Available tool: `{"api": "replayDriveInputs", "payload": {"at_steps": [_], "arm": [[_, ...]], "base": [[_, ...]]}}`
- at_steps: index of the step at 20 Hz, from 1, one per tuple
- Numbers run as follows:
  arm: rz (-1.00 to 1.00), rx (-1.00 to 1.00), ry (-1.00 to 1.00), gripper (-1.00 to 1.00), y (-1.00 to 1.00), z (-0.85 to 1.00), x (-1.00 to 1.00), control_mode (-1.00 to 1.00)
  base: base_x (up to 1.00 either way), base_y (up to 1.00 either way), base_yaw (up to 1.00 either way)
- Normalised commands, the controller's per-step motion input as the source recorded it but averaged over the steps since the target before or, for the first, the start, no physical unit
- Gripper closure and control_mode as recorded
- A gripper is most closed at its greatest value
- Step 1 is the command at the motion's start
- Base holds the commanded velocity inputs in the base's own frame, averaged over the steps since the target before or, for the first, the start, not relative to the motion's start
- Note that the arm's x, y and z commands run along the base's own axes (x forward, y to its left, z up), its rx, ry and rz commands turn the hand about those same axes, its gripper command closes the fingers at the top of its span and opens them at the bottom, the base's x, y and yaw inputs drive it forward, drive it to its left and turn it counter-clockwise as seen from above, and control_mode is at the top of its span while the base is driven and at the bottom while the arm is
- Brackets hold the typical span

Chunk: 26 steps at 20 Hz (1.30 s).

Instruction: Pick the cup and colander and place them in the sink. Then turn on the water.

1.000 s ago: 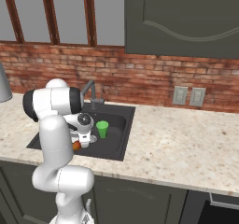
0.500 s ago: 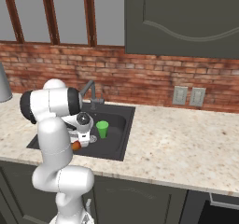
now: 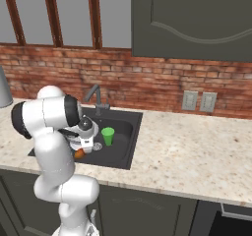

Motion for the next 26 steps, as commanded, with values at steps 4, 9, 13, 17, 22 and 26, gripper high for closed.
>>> {"api": "replayDriveInputs", "payload": {"at_steps": [4,9,13,17,22,26], "arm": [[0.00,0.00,0.00,-1.00,-0.11,0.43,-0.09,-1.00],[0.00,0.00,0.00,-1.00,-0.15,0.47,-0.09,-1.00],[0.00,-0.01,0.00,-1.00,-0.24,0.39,-0.15,-1.00],[0.00,-0.03,0.00,-1.00,-0.24,0.28,-0.05,-1.00],[0.00,-0.04,-0.01,-1.00,-0.26,0.18,-0.09,-1.00],[0.00,-0.06,-0.03,-1.00,-0.32,0.21,-0.01,-1.00]], "base": [[0.00,0.00,0.00],[0.00,0.00,0.00],[0.00,0.00,0.00],[0.00,0.00,0.00],[0.00,0.00,0.00],[0.00,0.00,0.00]]}}
